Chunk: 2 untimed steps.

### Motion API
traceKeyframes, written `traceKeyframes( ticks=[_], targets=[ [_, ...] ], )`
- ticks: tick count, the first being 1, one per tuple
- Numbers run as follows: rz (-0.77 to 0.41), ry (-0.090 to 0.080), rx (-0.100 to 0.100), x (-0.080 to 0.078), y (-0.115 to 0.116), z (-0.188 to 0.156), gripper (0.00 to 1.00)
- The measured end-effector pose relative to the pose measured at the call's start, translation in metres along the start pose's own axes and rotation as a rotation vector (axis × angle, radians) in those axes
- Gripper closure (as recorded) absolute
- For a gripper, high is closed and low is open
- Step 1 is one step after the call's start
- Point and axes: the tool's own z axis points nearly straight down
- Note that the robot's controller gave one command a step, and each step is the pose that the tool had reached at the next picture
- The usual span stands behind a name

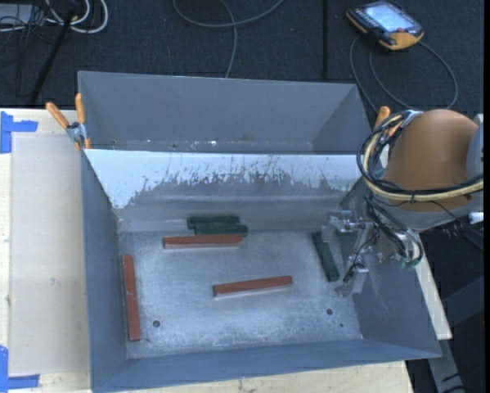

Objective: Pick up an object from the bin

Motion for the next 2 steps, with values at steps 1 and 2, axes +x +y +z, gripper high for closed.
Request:
traceKeyframes(
  ticks=[1, 2],
  targets=[
    [0.0, 0.0, 0.0, 0.0, 0.0, 0.0, 0.0],
    [-0.056, -0.002, 0.001, -0.0062, 0.006, 0.0067, 0.0]
  ],
)
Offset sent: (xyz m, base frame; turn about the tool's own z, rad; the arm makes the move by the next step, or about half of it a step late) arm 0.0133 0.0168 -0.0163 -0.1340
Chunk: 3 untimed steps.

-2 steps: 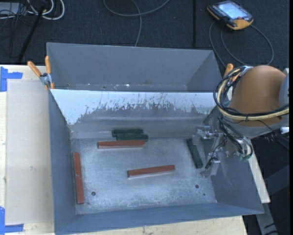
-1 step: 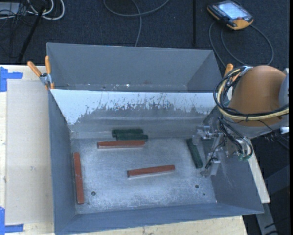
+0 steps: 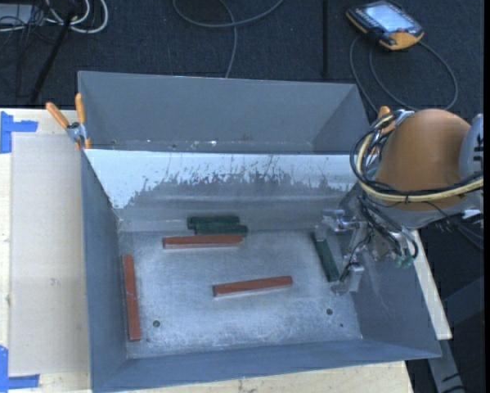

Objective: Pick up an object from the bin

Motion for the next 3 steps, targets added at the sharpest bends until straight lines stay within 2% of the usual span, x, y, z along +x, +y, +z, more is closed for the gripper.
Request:
traceKeyframes(
  ticks=[1, 2, 3],
  targets=[
    [0.031, 0.001, 0.0, 0.011, 0.059, 0.026, 0.0],
    [-0.009, -0.008, -0.002, -0.038, 0.071, 0.081, 0.0],
    [-0.13, 0.002, -0.001, 0.009, 0.114, 0.089, 1.0]
  ],
)
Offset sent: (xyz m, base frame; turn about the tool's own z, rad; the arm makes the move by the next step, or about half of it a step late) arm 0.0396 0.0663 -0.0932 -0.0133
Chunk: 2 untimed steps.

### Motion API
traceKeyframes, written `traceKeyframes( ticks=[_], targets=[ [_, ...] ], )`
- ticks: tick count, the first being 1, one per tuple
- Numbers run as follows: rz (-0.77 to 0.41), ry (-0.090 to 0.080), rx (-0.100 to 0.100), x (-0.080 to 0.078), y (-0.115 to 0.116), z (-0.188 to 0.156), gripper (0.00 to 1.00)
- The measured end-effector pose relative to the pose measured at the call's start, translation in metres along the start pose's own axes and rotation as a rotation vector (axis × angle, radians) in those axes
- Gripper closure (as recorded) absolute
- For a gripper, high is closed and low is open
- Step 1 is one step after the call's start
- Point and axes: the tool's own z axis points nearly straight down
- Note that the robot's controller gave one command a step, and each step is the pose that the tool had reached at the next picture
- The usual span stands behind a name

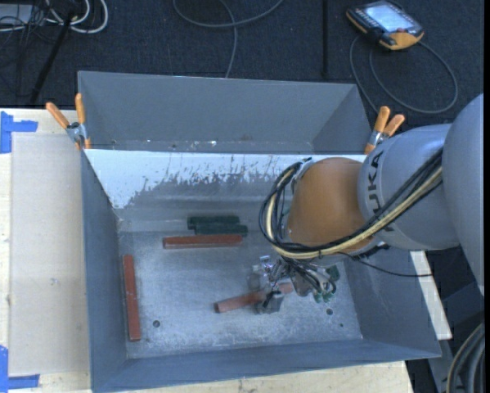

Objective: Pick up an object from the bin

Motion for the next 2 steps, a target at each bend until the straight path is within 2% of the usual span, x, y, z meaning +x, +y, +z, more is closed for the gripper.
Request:
traceKeyframes(
  ticks=[1, 2],
  targets=[
    [0.0, 0.0, 0.0, 0.0, 0.0, 0.0, 1.0],
    [0.001, -0.003, 0.0, 0.0, -0.023, -0.137, 1.0]
  ],
)
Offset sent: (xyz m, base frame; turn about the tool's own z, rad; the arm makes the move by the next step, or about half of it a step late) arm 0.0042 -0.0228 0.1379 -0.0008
